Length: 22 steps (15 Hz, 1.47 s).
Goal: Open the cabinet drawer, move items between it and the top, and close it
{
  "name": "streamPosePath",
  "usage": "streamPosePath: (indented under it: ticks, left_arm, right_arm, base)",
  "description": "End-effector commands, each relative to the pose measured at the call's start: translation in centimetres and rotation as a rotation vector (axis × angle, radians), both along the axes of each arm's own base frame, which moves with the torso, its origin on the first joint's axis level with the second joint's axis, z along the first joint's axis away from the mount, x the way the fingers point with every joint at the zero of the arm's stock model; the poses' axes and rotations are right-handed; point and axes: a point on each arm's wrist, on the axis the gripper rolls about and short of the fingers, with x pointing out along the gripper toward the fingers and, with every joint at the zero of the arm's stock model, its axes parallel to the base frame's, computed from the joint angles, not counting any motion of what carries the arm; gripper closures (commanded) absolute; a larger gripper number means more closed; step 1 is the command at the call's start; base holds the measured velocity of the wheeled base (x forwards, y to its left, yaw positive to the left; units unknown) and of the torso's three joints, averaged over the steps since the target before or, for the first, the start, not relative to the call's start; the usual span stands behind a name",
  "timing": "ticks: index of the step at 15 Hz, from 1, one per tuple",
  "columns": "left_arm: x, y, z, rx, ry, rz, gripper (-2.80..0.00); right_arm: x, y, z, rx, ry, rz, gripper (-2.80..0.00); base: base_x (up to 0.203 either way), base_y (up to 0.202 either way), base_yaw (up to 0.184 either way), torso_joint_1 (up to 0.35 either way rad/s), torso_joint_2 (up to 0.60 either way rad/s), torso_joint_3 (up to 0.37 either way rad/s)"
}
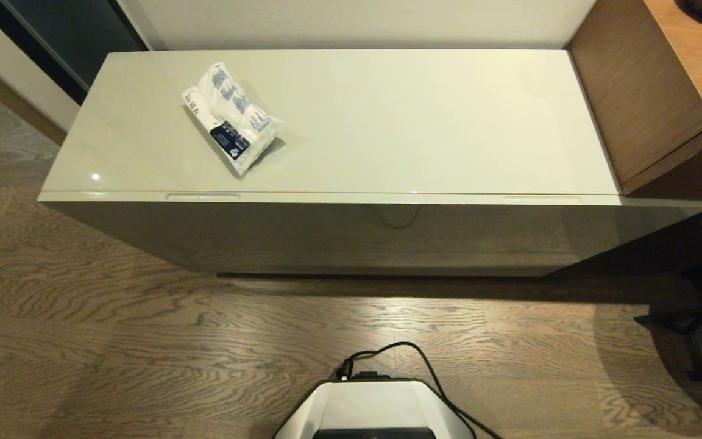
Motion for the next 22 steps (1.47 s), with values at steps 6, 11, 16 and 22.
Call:
streamPosePath:
  ticks: [6,11,16,22]
  left_arm:
    - [0.0,0.0,0.0,0.007,-0.004,0.008,0.0]
    - [0.3,0.0,-0.1,0.005,-0.031,0.012,0.0]
    - [1.3,0.0,0.1,-0.012,-0.221,-0.011,0.0]
    - [1.3,0.0,0.1,-0.012,-0.22,-0.01,0.0]
  right_arm:
    - [-0.1,0.0,-0.1,0.007,-0.01,0.001,0.0]
    - [-0.1,0.0,-0.1,0.009,-0.01,0.001,0.0]
    - [-0.1,0.0,-0.1,0.007,-0.01,0.001,0.0]
    - [-0.1,0.0,-0.1,0.007,-0.01,0.001,0.0]
  base:
    - [0.0,0.0,0.0,0.0,0.0,0.0]
    - [0.0,0.0,0.0,0.0,0.0,0.0]
    - [0.0,0.0,0.0,0.0,0.0,0.0]
    - [0.0,0.0,0.0,0.0,0.0,0.0]
